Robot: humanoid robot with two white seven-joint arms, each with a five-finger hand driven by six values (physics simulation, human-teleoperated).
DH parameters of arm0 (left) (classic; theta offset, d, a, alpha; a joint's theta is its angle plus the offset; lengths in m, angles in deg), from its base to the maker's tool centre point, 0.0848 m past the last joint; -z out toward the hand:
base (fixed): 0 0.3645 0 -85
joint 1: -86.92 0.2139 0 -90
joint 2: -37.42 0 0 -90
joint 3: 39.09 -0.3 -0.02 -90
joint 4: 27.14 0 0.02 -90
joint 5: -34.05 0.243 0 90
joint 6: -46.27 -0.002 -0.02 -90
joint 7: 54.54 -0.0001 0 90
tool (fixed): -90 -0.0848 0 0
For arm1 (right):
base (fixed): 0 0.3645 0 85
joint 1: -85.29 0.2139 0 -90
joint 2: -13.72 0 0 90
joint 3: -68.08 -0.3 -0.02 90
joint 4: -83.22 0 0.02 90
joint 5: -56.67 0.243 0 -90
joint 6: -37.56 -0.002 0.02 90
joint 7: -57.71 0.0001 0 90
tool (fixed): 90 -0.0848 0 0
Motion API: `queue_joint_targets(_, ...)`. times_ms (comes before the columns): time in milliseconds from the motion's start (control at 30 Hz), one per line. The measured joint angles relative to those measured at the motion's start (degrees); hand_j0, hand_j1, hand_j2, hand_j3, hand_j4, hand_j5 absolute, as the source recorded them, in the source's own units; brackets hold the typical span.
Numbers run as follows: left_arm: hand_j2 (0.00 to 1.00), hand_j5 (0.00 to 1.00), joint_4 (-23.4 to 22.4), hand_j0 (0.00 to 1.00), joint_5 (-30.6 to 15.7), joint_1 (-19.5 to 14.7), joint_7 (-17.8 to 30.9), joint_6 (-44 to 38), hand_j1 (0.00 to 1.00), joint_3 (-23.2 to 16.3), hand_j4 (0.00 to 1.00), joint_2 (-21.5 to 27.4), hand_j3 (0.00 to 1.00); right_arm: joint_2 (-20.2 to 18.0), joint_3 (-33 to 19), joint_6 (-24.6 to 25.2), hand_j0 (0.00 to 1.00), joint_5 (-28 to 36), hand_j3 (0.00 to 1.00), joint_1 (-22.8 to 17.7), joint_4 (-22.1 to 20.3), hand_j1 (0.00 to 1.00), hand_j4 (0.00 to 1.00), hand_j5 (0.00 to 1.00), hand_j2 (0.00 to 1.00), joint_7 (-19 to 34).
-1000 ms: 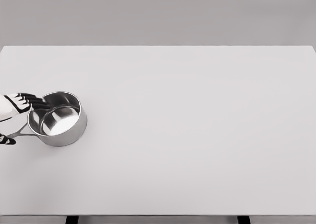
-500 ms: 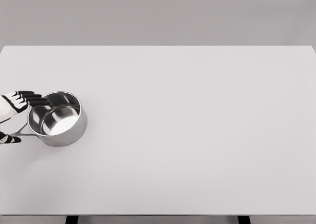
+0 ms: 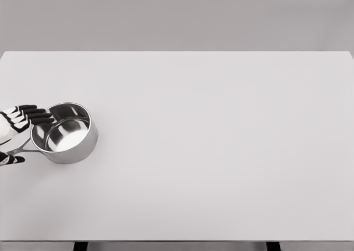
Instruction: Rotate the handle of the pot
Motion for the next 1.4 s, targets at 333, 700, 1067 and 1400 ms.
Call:
queue_joint_targets(333, 1.00, 1.00, -1.6, 1.00, 1.7, 0.1, -4.3, 0.0, 1.00, -2.4, 1.00, -1.0, 1.00, 0.0, 0.0, 0.0, 1.00, 0.0, 1.00, 0.0, 0.0, 1.00, 1.00, 1.00, 1.00, 0.0)
queue_joint_targets(700, 1.00, 1.00, -6.8, 1.00, 1.6, 0.1, -4.6, -1.1, 1.00, -3.1, 1.00, -2.8, 1.00, 0.0, 0.0, 0.0, 1.00, 0.0, 1.00, 0.0, 0.0, 1.00, 1.00, 1.00, 1.00, 0.0)
queue_joint_targets(1067, 1.00, 1.00, -8.9, 1.00, 1.2, 0.1, -4.6, -8.9, 1.00, -2.9, 1.00, -5.5, 1.00, 0.0, 0.0, 0.0, 1.00, 0.0, 1.00, 0.0, 0.0, 1.00, 1.00, 1.00, 1.00, 0.0)
queue_joint_targets(1400, 1.00, 1.00, -9.0, 1.00, 0.3, 0.1, -4.6, -18.4, 1.00, -2.6, 1.00, -9.5, 1.00, 0.0, 0.0, 0.0, 1.00, 0.0, 1.00, 0.0, 0.0, 1.00, 1.00, 1.00, 1.00, 0.0)
